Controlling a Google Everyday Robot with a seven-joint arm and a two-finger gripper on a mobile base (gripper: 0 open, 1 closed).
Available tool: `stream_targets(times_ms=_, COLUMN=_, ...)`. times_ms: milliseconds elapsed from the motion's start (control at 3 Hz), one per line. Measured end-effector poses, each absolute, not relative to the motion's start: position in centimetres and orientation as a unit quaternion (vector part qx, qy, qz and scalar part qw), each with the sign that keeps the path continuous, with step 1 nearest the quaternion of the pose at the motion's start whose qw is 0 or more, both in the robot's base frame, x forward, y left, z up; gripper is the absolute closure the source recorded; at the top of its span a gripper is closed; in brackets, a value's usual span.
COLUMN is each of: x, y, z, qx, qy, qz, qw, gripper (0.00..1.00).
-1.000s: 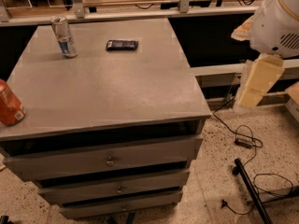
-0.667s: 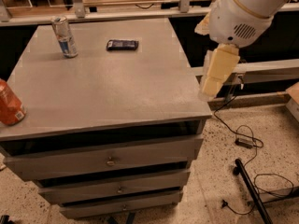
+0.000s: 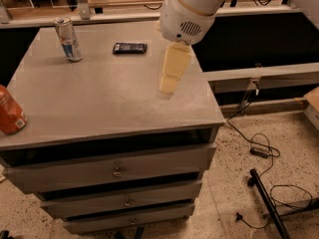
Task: Move redbull can near coke can
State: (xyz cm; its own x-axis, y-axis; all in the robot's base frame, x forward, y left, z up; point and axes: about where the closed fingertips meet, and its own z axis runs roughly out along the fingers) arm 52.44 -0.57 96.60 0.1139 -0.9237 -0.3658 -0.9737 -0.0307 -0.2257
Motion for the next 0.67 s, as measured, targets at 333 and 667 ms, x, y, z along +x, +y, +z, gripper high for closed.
stream_targets(times_ms=333, x=52.6, y=-0.5, z=96.6, qx=-0.715, qy=0.661, qz=0.065, qw=0.217, gripper=0.00)
stream_targets(times_ms=667, x=54.2, y=0.7, z=96.8, qx=-0.715, qy=0.639, qz=0.114, qw=0.258, gripper=0.00)
